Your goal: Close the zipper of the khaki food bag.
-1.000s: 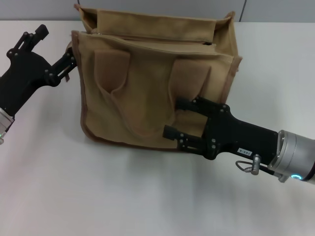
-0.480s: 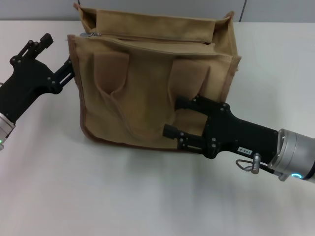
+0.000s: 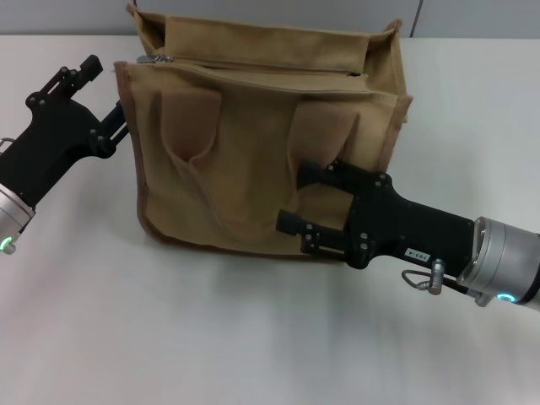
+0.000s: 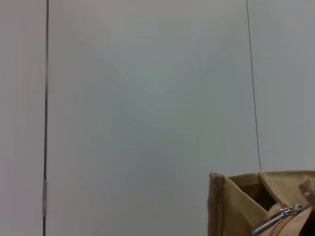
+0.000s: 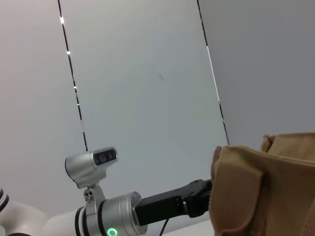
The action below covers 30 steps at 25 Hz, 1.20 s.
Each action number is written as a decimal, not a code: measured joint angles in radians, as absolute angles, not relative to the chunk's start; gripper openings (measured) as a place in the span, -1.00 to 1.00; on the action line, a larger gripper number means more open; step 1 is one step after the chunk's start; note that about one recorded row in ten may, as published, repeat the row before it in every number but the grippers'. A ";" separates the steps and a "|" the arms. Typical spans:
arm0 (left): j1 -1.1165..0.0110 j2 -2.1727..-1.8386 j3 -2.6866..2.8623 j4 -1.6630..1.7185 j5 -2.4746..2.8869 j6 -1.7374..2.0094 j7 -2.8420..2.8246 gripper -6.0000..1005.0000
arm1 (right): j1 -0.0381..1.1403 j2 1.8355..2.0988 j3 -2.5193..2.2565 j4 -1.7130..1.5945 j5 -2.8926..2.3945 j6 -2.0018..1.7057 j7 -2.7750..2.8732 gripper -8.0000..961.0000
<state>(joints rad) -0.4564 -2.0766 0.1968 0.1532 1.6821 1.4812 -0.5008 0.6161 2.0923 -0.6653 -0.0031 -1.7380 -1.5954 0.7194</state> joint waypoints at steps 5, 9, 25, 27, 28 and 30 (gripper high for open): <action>-0.462 -2.077 0.172 0.146 1.664 1.480 -0.500 0.32 | 0.617 2.092 -0.665 -0.003 -1.738 -1.595 0.719 0.62; -0.467 -2.077 0.157 0.134 1.639 1.481 -0.500 0.31 | 0.619 2.092 -0.656 -0.003 -1.738 -1.595 0.719 0.62; -0.476 -2.079 0.165 0.068 1.641 1.508 -0.346 0.14 | 0.620 2.092 -0.644 -0.002 -1.738 -1.595 0.700 0.61; -0.480 -2.079 0.167 0.064 1.642 1.511 -0.340 0.05 | 0.620 2.092 -0.642 -0.001 -1.738 -1.595 0.697 0.61; -0.481 -2.079 0.167 0.063 1.642 1.512 -0.340 0.00 | 0.620 2.092 -0.641 0.000 -1.738 -1.595 0.697 0.61; -0.482 -2.079 0.164 0.053 1.641 1.515 -0.340 -0.10 | 0.620 2.092 -0.641 0.000 -1.738 -1.596 0.696 0.62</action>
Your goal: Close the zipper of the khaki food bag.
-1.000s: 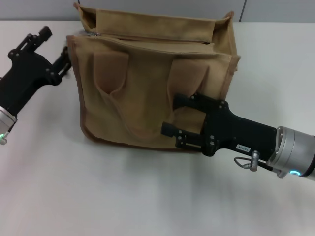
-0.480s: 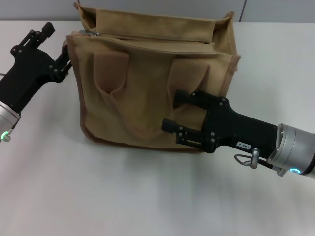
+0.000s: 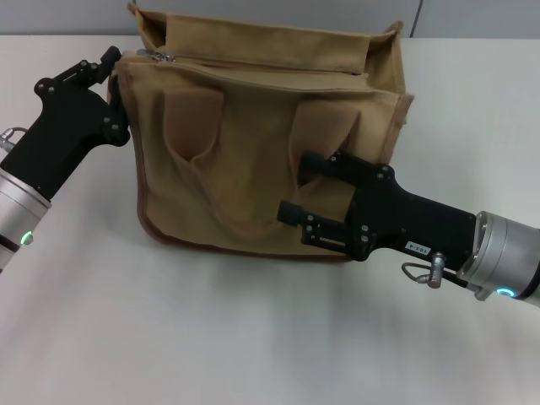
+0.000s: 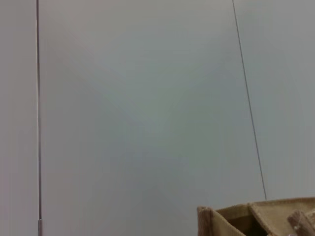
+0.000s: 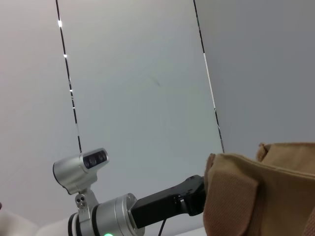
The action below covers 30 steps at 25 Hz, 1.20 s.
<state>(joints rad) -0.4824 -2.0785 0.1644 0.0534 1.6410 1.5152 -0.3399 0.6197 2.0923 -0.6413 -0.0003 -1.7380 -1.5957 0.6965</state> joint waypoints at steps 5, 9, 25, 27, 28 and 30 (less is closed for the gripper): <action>-0.483 -2.079 0.165 0.047 1.641 1.521 -0.344 -0.49 | 0.620 2.092 -0.641 0.000 -1.738 -1.603 0.695 0.62; -0.483 -2.078 0.161 0.036 1.640 1.530 -0.350 -0.82 | 0.618 2.092 -0.641 -0.001 -1.738 -1.622 0.694 0.62; -0.487 -2.077 0.161 0.006 1.639 1.641 -0.406 -0.94 | 0.632 2.092 -0.519 -0.003 -1.738 -1.740 0.612 0.62; -0.489 -2.077 0.161 0.003 1.640 1.643 -0.407 -0.94 | 0.641 2.092 -0.462 0.004 -1.737 -1.742 0.592 0.62; -0.491 -2.077 0.161 0.002 1.640 1.644 -0.407 -0.94 | 0.646 2.092 -0.426 0.010 -1.737 -1.738 0.576 0.62; -0.493 -2.077 0.161 -0.001 1.640 1.651 -0.408 -0.93 | 0.661 2.092 -0.358 0.019 -1.736 -1.721 0.528 0.62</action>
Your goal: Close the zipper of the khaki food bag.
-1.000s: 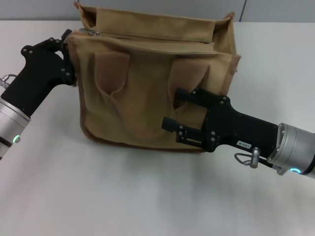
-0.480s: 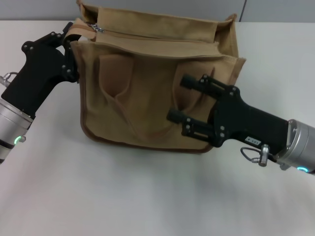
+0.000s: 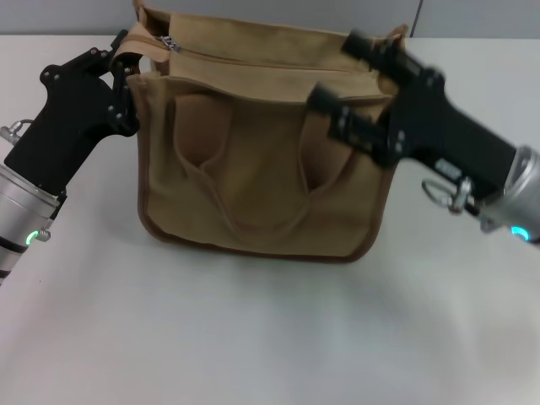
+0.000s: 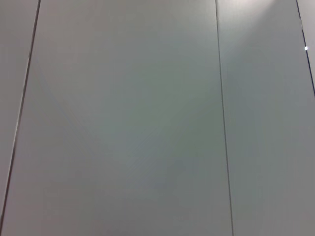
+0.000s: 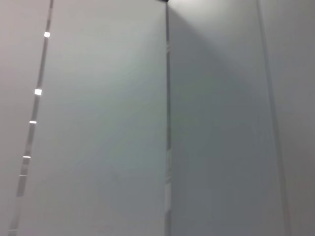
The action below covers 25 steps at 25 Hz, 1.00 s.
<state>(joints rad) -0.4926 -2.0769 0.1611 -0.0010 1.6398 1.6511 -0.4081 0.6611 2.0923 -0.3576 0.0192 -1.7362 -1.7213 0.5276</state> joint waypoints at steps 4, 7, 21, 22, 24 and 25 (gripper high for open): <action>-0.497 -2.077 0.161 -0.003 1.641 1.663 -0.421 -0.93 | 0.729 2.092 -0.293 0.038 -1.736 -1.672 0.371 0.62; -0.501 -2.078 0.161 -0.002 1.642 1.667 -0.436 -0.92 | 0.798 2.092 -0.290 0.073 -1.736 -1.574 0.220 0.62; -0.536 -2.076 0.169 -0.001 1.648 1.699 -0.473 -0.90 | 0.865 2.092 -0.231 0.248 -1.742 -1.424 -0.257 0.61; -0.537 -2.076 0.169 -0.001 1.648 1.699 -0.473 -0.90 | 0.860 2.092 -0.226 0.252 -1.742 -1.426 -0.261 0.61; -0.539 -2.076 0.167 -0.001 1.648 1.699 -0.473 -0.90 | 0.851 2.092 -0.199 0.258 -1.742 -1.430 -0.268 0.61; -0.541 -2.077 0.166 -0.001 1.648 1.699 -0.473 -0.90 | 0.848 2.092 -0.183 0.258 -1.743 -1.431 -0.276 0.61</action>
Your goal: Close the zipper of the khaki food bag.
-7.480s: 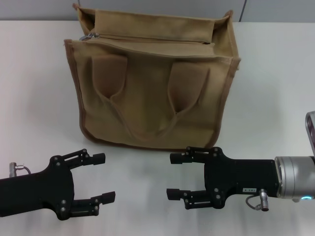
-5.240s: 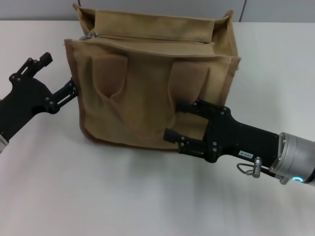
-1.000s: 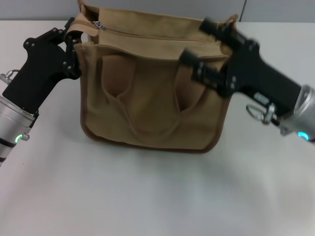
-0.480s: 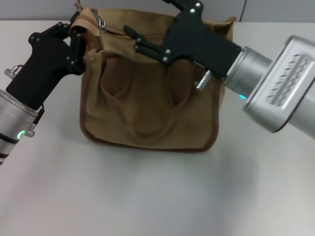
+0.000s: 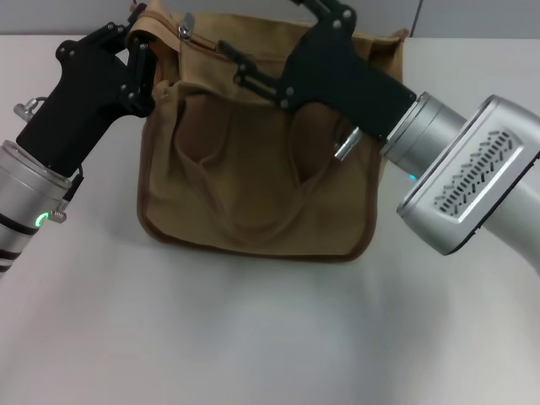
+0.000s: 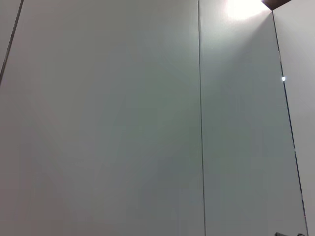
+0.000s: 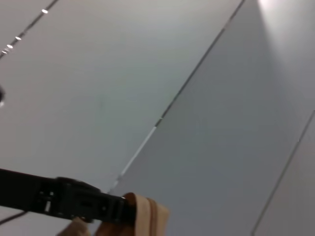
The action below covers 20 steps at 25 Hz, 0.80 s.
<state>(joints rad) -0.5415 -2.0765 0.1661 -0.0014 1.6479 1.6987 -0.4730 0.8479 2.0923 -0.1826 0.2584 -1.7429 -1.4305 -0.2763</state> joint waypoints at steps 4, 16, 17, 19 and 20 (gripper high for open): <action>-0.548 -2.077 0.168 -0.001 1.648 1.699 -0.491 -0.89 | 0.847 2.092 -0.152 0.265 -1.744 -1.430 -0.363 0.61; -0.573 -2.078 0.171 -0.001 1.648 1.692 -0.499 -0.88 | 0.878 2.092 -0.144 0.289 -1.747 -1.389 -0.493 0.61; -0.575 -2.078 0.171 -0.002 1.648 1.692 -0.499 -0.88 | 0.879 2.092 -0.145 0.289 -1.747 -1.380 -0.494 0.61; -0.581 -2.078 0.171 -0.002 1.649 1.692 -0.500 -0.87 | 0.880 2.092 -0.146 0.290 -1.747 -1.366 -0.503 0.62; -0.584 -2.079 0.171 -0.002 1.649 1.692 -0.503 -0.87 | 0.880 2.092 -0.146 0.293 -1.747 -1.357 -0.515 0.62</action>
